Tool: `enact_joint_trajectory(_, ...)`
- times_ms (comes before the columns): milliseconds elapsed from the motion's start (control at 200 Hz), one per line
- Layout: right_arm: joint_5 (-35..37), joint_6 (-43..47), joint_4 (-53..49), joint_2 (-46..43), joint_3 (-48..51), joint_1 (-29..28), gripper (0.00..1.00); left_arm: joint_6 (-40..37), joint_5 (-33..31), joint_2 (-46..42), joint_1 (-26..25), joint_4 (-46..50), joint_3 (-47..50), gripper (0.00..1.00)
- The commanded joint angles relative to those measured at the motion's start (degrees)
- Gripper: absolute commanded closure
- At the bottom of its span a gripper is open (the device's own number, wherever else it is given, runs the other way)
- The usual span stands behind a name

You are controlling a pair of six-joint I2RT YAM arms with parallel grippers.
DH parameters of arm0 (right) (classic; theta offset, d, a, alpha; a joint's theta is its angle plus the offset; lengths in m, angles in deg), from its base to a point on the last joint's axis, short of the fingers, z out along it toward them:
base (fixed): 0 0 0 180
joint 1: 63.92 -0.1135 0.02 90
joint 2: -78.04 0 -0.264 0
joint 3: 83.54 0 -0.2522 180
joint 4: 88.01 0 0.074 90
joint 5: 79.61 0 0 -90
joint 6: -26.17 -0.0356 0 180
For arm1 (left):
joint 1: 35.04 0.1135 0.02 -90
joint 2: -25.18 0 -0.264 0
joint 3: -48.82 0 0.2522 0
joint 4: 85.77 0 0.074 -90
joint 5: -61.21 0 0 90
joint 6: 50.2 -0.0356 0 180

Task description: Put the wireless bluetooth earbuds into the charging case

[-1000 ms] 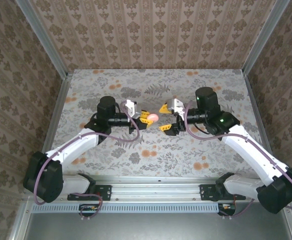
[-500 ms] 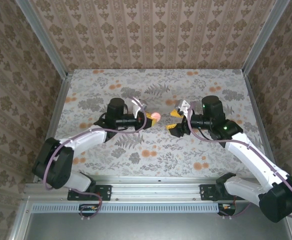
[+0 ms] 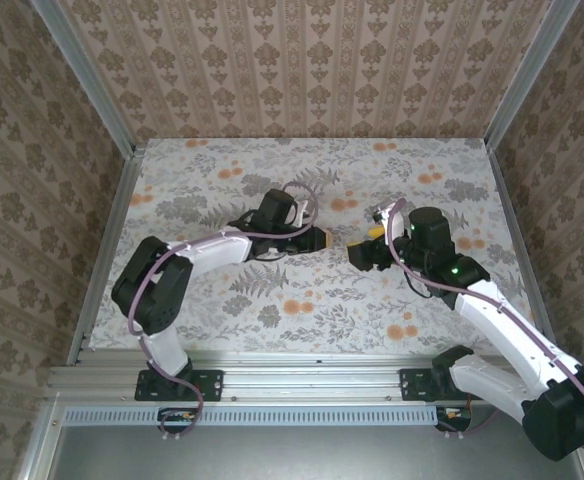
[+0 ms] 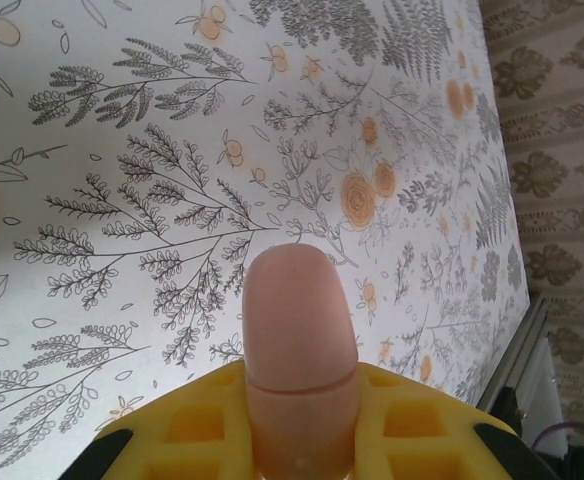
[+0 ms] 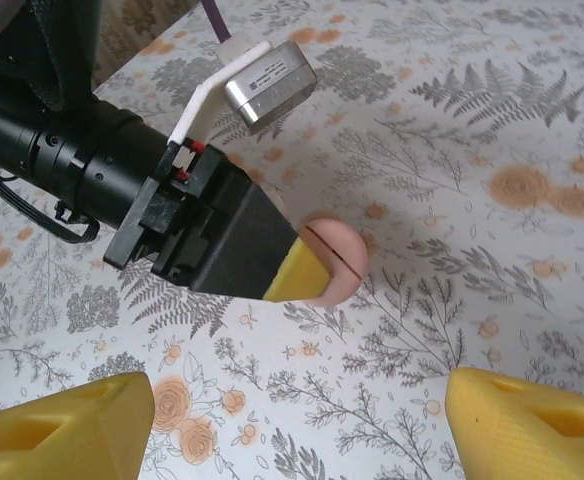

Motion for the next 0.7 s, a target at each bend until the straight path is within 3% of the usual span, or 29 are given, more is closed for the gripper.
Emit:
enact_joint_trajectory(0, 1.73, -3.51, 0.33, -2.03, 1.05, 0.35, 0.22, 5.7, -2.17, 3.79, -0.11, 6.26, -2.49, 0.91)
enact_joint_trajectory(365, 2.68, -4.26, 1.11, -5.66, 5.08, 0.57, 0.22, 7.51, -1.85, 11.37, 0.03, 13.16, -9.8, 0.88)
enact_joint_trajectory(695, 1.92, -3.67, 0.05, -6.94, 5.01, 0.71, 0.2, 7.43, -4.27, 11.83, -0.01, 18.81, -11.25, 0.61)
